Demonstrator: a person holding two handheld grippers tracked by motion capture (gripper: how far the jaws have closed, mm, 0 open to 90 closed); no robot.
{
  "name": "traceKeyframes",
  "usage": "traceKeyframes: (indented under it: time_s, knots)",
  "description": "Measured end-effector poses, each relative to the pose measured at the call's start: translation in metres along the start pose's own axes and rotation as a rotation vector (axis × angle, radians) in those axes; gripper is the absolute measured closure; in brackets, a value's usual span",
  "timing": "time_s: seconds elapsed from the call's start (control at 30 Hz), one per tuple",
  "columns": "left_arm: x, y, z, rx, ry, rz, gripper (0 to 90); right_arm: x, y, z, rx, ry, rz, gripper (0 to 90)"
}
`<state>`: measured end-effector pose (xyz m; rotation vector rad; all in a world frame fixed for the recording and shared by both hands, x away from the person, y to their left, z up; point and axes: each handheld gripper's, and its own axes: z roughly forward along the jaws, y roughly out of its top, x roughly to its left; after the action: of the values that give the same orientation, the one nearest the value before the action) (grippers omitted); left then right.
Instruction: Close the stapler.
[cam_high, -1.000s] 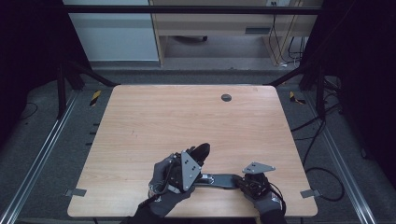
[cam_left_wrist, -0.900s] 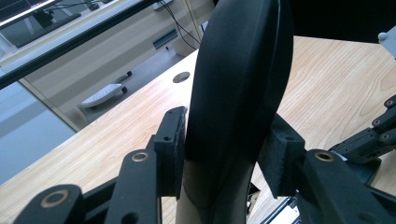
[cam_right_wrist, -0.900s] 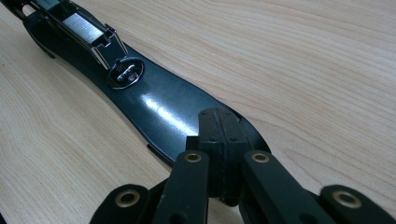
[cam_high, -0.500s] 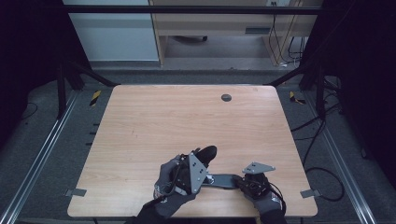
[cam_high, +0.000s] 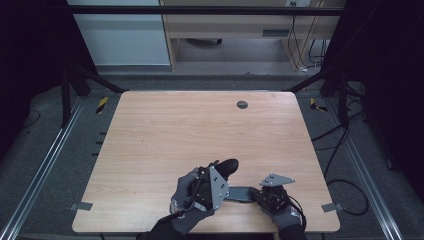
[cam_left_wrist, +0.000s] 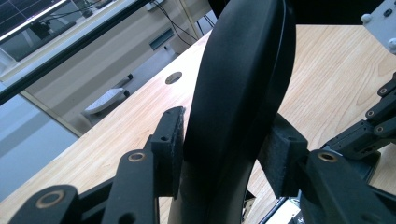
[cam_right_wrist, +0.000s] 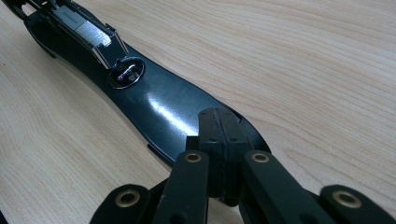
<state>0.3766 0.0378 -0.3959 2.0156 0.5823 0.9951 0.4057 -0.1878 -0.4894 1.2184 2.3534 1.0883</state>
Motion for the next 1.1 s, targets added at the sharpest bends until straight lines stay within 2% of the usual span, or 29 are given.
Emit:
traceKeyframes:
  time_s: [1.1]
  knots:
    - [-0.02, 0.0, 0.014, 0.02, -0.007, 0.078, 51.9, 0.0, 0.0, 0.0, -0.002, 0.005, 0.001, 90.0]
